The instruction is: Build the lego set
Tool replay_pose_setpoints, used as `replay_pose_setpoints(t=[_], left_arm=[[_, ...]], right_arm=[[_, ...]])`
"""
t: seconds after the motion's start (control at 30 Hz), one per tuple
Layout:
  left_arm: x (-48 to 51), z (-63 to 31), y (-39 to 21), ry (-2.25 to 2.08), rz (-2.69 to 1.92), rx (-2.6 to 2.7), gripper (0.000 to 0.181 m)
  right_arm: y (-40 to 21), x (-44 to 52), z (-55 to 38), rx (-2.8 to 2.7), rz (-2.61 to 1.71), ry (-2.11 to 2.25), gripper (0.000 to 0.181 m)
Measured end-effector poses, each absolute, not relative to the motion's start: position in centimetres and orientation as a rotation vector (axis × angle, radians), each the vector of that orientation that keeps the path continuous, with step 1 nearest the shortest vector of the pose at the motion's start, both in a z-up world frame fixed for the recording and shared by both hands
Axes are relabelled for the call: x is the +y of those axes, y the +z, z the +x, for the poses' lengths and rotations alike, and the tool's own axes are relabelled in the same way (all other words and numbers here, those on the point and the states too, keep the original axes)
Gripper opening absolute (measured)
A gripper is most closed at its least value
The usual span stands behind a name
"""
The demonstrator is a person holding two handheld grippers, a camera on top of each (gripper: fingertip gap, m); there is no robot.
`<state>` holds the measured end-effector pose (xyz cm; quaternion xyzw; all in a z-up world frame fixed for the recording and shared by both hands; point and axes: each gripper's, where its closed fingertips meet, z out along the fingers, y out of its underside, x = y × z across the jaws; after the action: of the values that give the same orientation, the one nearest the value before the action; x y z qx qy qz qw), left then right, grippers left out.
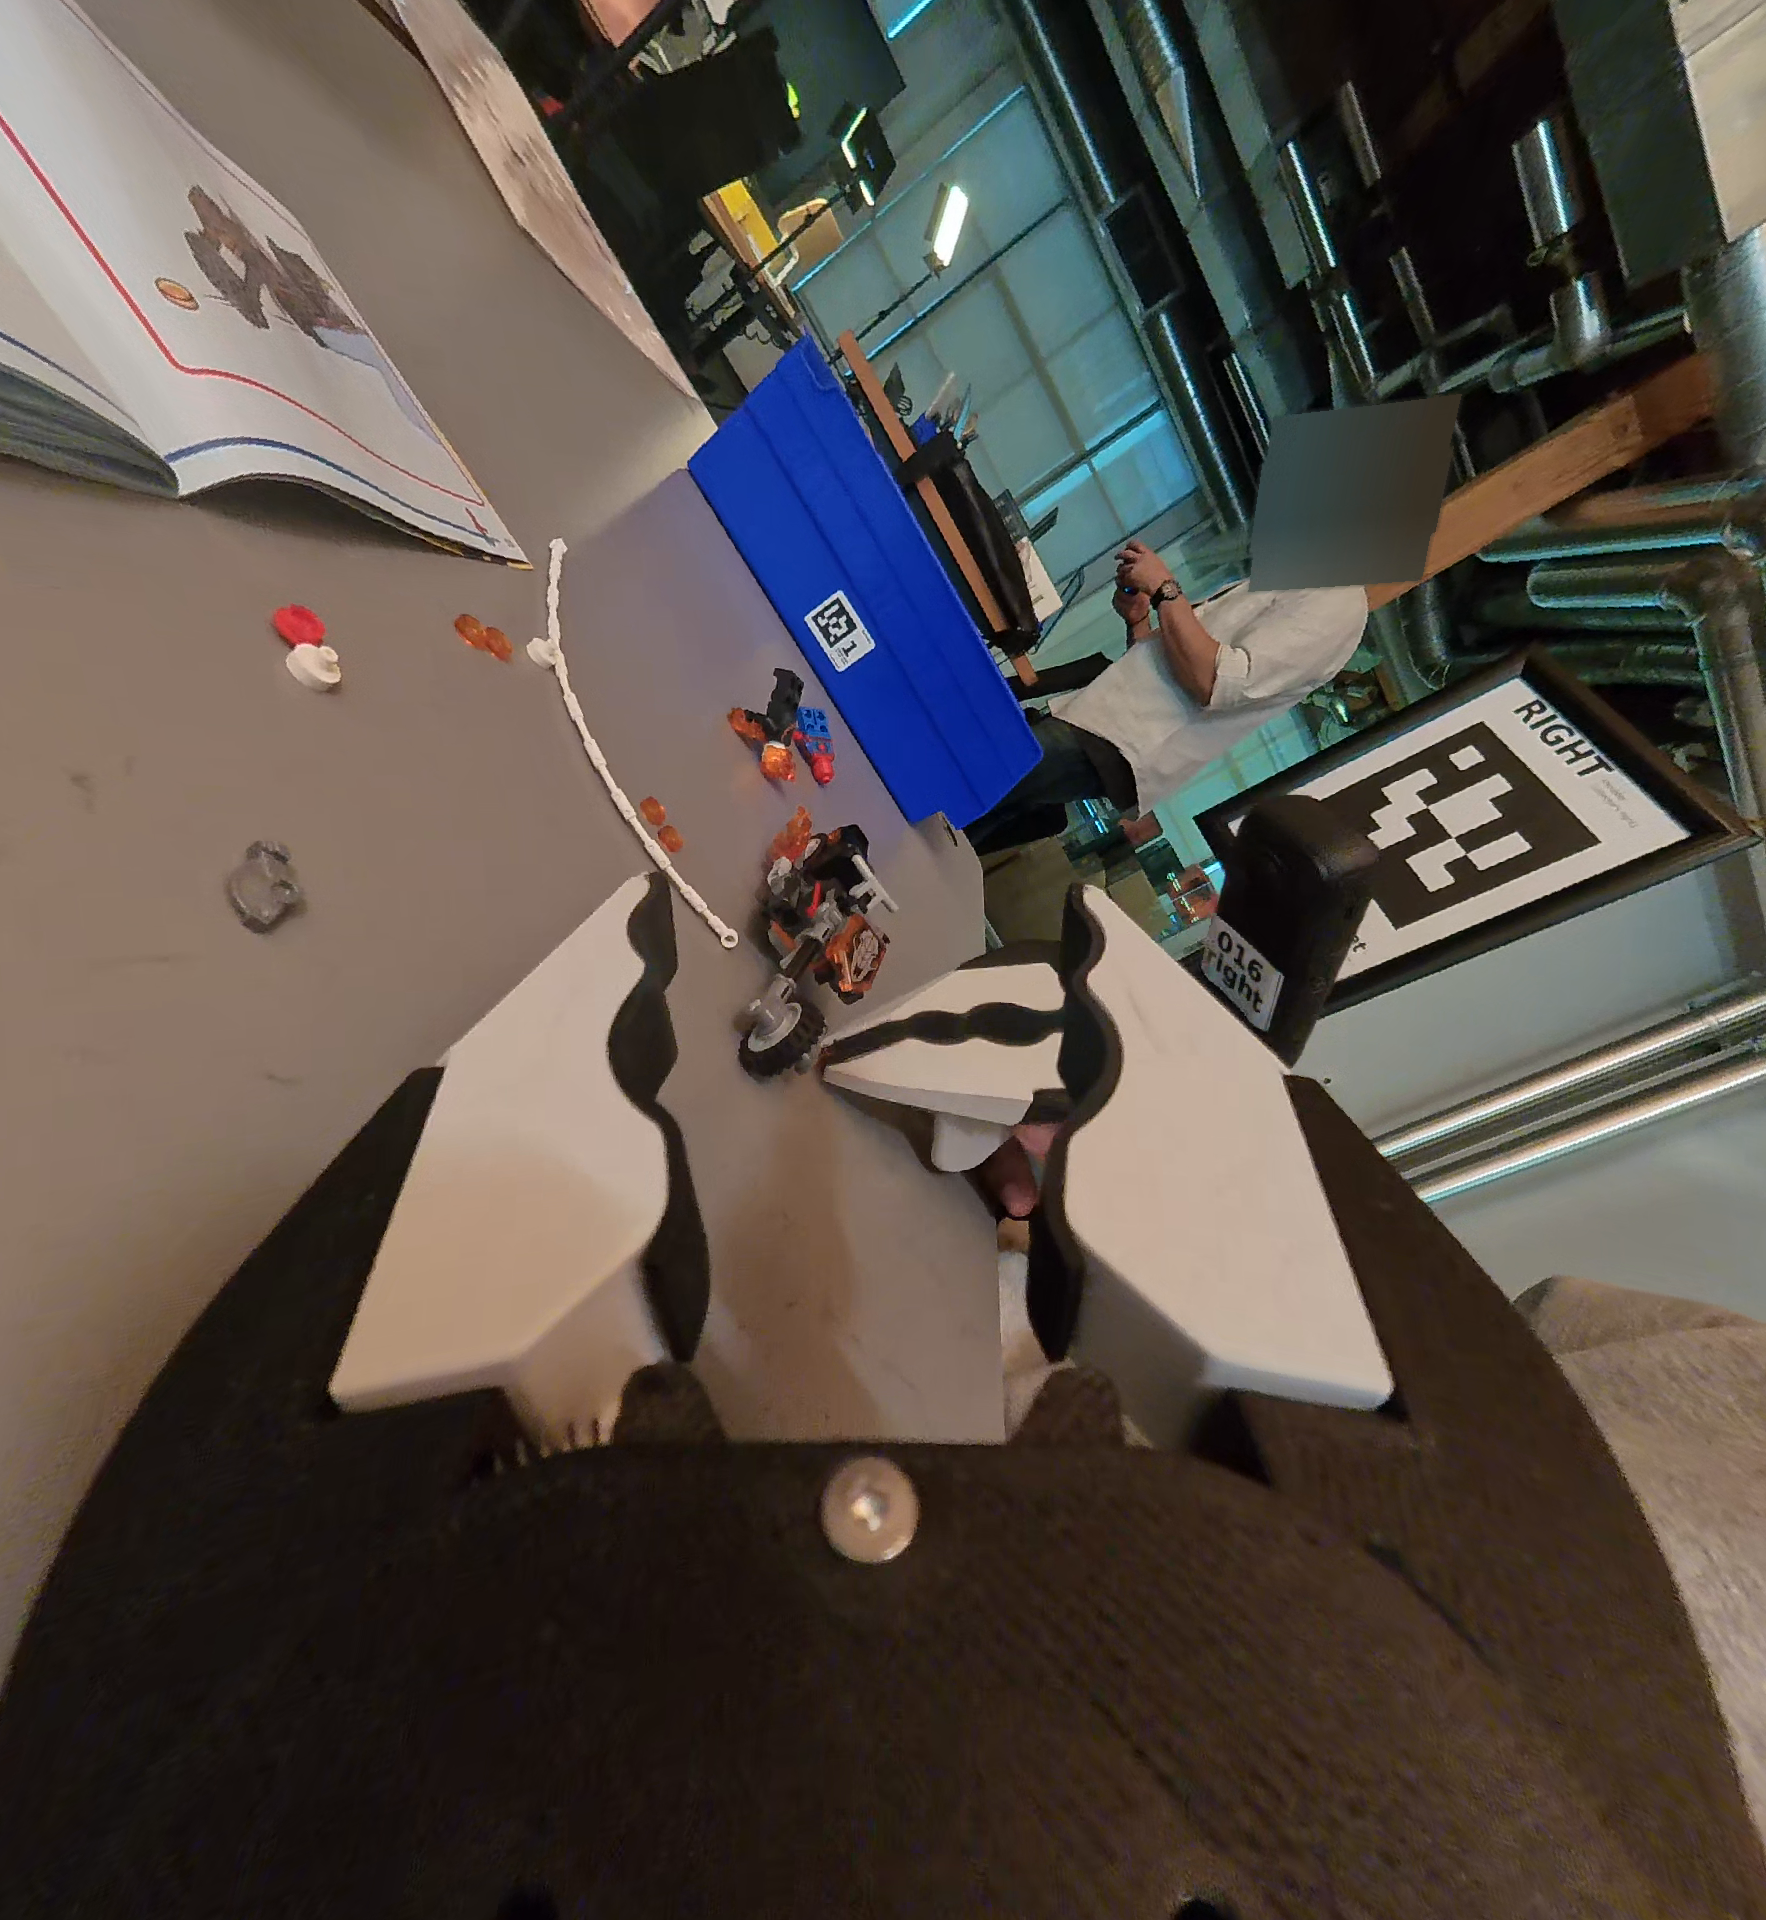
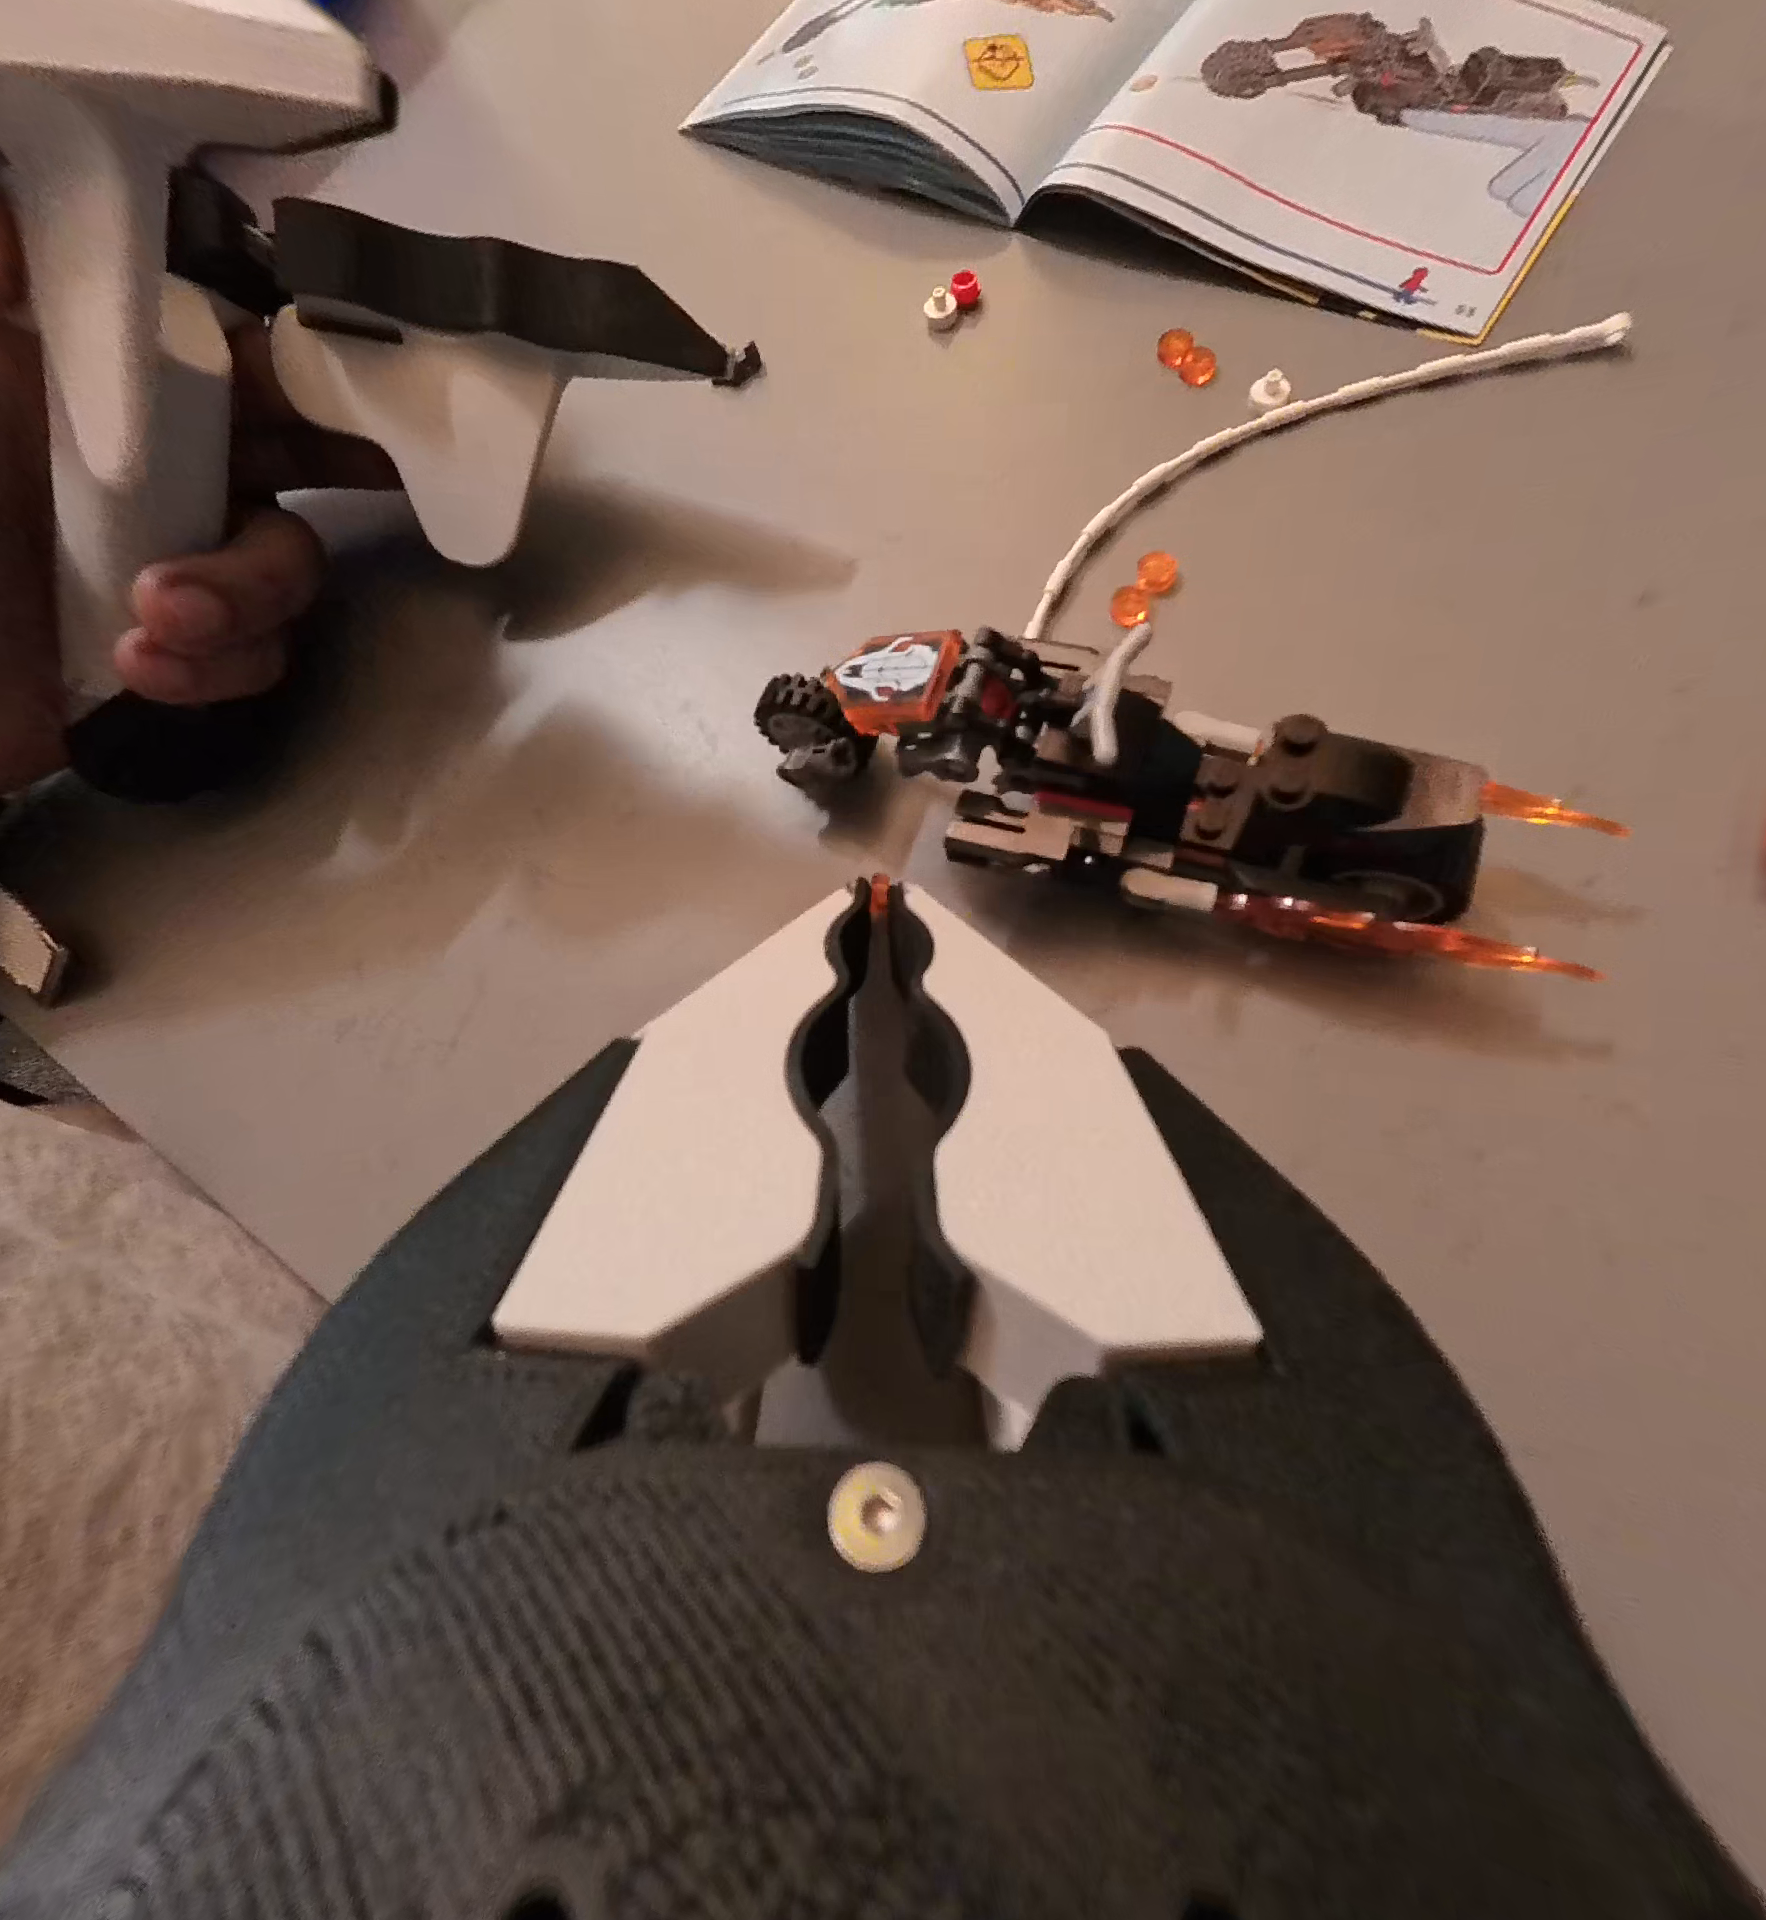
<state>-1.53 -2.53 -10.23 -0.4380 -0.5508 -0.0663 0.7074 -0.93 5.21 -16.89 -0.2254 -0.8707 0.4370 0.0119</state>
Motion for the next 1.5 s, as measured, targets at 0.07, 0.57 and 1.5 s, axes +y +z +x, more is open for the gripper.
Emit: replay_pose_setpoints(t=[0.07,0.57,1.5], left_arm=[[-2.5,-1.5,-10.2,-0.148,-0.973,-1.224,0.073],[-2.8,-1.4,-9.6,-0.133,-0.955,-1.199,0.068],[-0.9,-0.4,-9.7,-0.257,-1.026,-1.147,0.060]], right_arm=[[-16.9,5.2,-0.9,-2.712,-0.698,1.359,0.000],[-16.9,5.1,-0.8,-2.715,-0.682,1.360,0.001],[-16.6,4.8,0.0,-2.698,-0.559,1.374,0.001]])
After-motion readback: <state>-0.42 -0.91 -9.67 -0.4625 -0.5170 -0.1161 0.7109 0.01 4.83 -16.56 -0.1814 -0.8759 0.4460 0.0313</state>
